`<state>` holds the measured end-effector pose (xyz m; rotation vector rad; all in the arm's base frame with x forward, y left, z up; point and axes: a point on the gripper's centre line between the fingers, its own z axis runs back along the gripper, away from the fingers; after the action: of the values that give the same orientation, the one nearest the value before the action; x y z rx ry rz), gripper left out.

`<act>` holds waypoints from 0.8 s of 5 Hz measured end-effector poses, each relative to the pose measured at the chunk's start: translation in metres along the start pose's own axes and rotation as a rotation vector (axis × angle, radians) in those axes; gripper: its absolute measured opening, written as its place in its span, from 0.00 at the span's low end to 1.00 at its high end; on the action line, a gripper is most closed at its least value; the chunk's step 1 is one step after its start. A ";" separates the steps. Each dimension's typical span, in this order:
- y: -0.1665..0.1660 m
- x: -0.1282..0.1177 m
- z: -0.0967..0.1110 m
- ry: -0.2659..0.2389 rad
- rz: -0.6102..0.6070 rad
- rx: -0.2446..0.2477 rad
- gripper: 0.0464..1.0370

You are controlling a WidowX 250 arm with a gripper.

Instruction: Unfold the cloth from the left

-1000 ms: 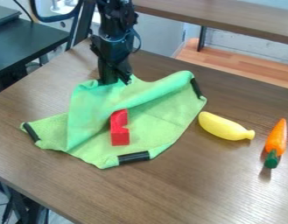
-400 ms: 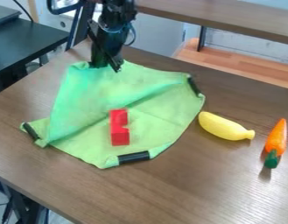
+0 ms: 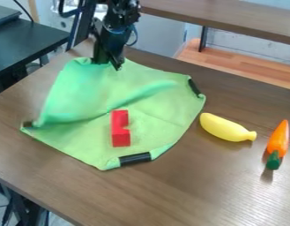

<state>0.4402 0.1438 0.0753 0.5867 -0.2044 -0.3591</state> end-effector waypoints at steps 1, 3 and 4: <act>0.009 0.007 -0.005 -0.043 0.001 0.021 0.00; 0.016 0.023 -0.002 -0.135 -0.029 0.039 0.00; 0.023 0.026 0.000 -0.159 0.001 0.021 0.02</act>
<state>0.4702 0.1514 0.0910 0.5795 -0.3616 -0.4036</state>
